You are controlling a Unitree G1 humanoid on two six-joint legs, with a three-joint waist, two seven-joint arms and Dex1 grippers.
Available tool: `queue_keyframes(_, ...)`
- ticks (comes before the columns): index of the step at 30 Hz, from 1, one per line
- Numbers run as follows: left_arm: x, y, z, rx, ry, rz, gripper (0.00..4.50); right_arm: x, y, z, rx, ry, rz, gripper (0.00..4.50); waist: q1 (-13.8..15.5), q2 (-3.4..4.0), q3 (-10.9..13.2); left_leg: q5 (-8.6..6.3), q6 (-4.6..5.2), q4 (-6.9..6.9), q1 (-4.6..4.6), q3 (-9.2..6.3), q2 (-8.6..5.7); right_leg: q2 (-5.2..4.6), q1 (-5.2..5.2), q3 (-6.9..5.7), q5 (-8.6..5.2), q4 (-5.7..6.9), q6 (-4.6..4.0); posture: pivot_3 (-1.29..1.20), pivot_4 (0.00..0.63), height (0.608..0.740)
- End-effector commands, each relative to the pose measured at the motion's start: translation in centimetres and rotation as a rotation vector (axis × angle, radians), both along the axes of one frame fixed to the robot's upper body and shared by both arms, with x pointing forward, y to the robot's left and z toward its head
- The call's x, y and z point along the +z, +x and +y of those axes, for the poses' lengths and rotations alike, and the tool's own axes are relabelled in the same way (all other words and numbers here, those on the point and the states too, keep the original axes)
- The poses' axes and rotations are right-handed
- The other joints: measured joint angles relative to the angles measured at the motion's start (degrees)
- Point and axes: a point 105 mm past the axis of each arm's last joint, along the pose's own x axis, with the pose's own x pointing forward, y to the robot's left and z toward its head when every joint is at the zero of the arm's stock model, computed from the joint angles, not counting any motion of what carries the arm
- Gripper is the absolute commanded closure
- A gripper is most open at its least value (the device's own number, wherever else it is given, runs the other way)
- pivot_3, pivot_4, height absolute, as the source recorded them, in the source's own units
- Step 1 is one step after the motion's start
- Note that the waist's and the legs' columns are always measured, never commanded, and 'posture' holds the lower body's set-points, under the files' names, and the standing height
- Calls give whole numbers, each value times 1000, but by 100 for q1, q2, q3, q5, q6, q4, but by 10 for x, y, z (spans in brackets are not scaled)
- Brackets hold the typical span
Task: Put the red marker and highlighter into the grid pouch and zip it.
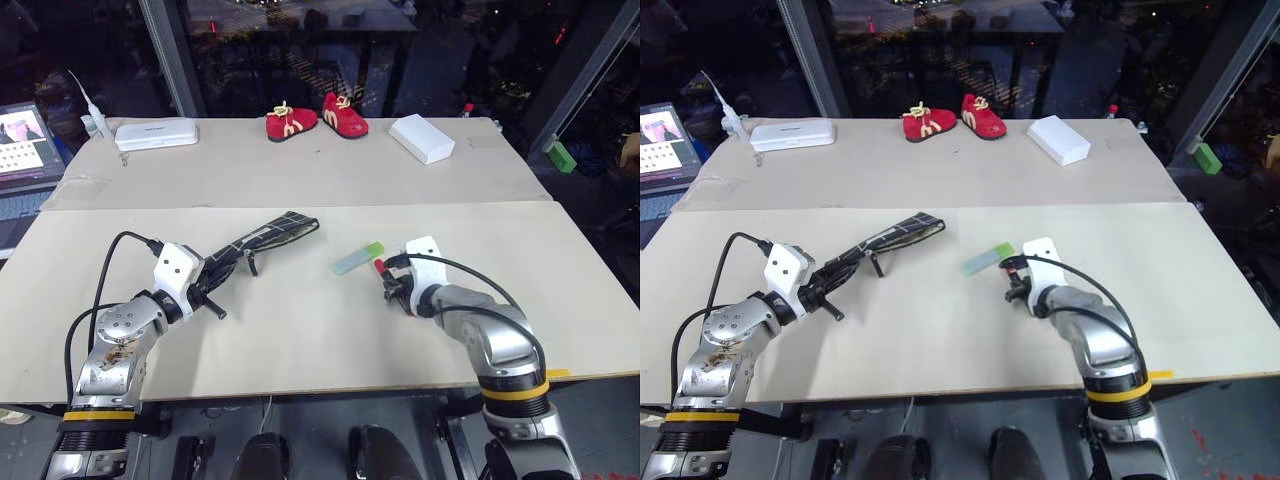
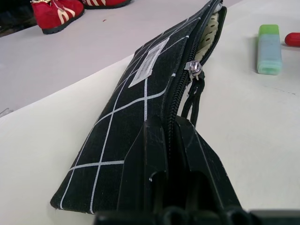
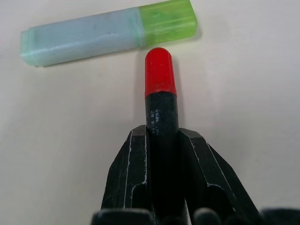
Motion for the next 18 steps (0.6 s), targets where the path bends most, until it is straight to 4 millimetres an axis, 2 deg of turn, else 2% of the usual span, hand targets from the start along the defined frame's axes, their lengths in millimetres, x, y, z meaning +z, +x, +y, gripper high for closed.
queue_keyframes(1, 14, -1, 3, 1, 10, -47, 4500, 11, 9, -36, -62, -68, -37, 4006, 26, 2, 2, 0, 0, 0, -1, 0, 0, -2, 0, 0, 0, -1, 1, 0, 150, 740)
queue_keyframes(3, 15, -1, 2, -1, 9, -47, 4500, 34, 22, -57, -93, -118, -129, 4006, 45, 5, 6, -1, 1, 0, -7, -1, -1, -4, -2, -3, -1, -8, 2, 0, 150, 740)
queue_keyframes(5, 14, -2, 2, -6, 7, -44, 4500, 71, 35, -69, -84, -145, -275, 4006, 39, 19, 18, -3, 6, 0, -17, 2, -5, -5, -9, 0, -1, -14, 2, 0, 150, 740)
queue_keyframes(7, 14, -2, 1, -9, 8, -42, 4500, 110, 40, -54, 42, -171, -442, 4006, 14, 30, 26, -4, 9, 0, -31, 7, -11, -4, -25, 7, 0, -14, 4, 0, 150, 740)
queue_keyframes(8, 14, -2, 1, -10, 8, -42, 4500, 118, 39, -46, 95, -179, -486, 4006, -21, 31, 27, -5, 9, 0, -38, 7, -11, -1, -34, 8, 0, -14, 5, 0, 150, 740)
queue_keyframes(9, 14, -2, 0, -12, 8, -41, 4500, 129, 33, -24, 229, -226, -570, 4006, -38, 30, 26, -6, 10, -2, -46, 7, -5, 7, -48, 10, 0, -9, 5, 0, 150, 740)
queue_keyframes(11, 14, -2, -1, -15, 8, -40, 4500, 129, 22, 7, 429, -329, -655, 4006, -59, 31, 26, -6, 11, -5, -52, 0, 3, 20, -58, 9, 0, -5, 4, 0, 150, 740)
queue_keyframes(14, 14, -2, -3, -22, 5, -38, 4500, 108, 12, 43, 671, -497, -733, 4006, -71, 30, 26, -6, 11, -7, -60, -3, 11, 31, -71, 9, -2, 2, 5, 0, 150, 740)
queue_keyframes(18, 13, -3, -8, -47, 2, -30, 4500, 95, 11, 65, 801, -608, -797, 4006, -27, 30, 27, -5, 10, 3, -68, 11, -4, 0, -72, 11, 2, 3, 11, 0, 150, 740)
